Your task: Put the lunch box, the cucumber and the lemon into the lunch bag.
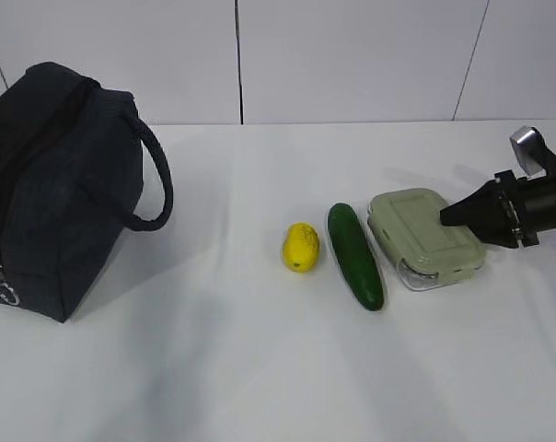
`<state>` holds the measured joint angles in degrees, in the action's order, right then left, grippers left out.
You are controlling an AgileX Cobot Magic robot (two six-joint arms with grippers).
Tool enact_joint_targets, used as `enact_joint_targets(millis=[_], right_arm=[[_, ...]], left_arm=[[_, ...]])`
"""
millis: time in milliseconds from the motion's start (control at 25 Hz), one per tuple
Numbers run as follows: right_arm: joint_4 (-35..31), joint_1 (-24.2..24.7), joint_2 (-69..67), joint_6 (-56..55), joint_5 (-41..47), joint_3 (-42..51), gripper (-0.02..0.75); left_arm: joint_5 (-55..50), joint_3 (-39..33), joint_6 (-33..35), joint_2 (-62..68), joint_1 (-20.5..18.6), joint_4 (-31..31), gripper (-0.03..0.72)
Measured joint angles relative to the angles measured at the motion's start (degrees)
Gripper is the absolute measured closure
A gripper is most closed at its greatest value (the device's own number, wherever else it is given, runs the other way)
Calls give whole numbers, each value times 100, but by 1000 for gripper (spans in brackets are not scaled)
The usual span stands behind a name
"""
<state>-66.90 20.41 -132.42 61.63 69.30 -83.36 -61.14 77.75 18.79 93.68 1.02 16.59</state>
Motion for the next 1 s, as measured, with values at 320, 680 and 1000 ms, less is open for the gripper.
enact_joint_targets(millis=[320, 680, 1000], right_arm=[[-80, -220, 17, -146, -171, -114, 357], [-184, -277, 264, -215, -359, -114, 358], [-315, -277, 344, -373, -364, -114, 358]], left_arm=[[-45, 0, 0, 0, 0, -111, 671], [-67, 0, 0, 0, -9, -110, 671], [-80, 0, 0, 0, -9, -126, 671]])
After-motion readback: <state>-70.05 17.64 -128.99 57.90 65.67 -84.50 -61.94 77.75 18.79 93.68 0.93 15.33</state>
